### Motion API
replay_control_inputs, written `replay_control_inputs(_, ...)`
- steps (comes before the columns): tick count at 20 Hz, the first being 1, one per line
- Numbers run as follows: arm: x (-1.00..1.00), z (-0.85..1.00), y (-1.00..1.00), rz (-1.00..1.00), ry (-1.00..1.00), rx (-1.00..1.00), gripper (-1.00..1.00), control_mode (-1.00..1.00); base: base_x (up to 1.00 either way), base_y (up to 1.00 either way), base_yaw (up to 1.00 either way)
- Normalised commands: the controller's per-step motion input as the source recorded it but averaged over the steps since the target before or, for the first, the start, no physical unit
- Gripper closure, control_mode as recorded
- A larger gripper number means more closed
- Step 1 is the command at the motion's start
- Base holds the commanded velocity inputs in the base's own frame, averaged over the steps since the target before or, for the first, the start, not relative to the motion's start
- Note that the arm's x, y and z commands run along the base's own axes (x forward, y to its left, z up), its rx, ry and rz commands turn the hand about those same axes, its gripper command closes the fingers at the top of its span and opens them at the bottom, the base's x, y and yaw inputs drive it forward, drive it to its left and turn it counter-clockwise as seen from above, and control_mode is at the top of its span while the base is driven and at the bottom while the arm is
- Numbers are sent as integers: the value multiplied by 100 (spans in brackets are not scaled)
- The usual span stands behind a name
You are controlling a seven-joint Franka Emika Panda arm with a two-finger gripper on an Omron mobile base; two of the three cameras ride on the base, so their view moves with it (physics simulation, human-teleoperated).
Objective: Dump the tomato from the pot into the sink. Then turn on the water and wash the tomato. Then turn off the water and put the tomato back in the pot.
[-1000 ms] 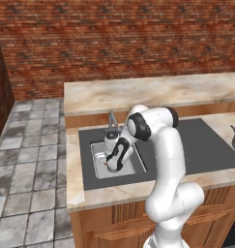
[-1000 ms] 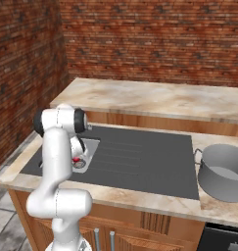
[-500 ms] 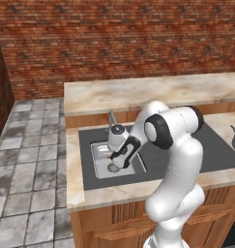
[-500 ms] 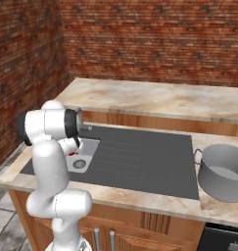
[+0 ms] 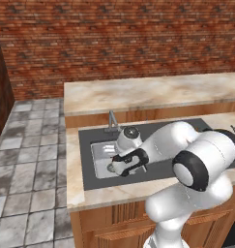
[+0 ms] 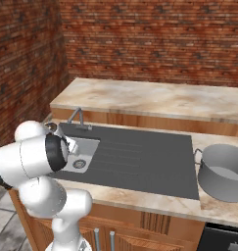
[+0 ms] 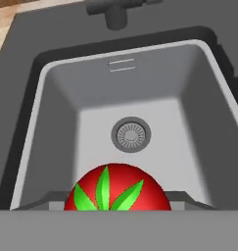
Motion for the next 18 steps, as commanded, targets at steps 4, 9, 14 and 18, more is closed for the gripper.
replay_control_inputs(4,-19,100,0,0,0,6,100,-100,0,0,0)
replay_control_inputs(9,-24,100,-1,-2,0,0,100,-100,0,0,0)
replay_control_inputs(14,-35,100,-17,-6,1,0,100,-100,0,0,0)
replay_control_inputs(18,-37,95,-40,-6,5,0,100,-100,0,0,0)
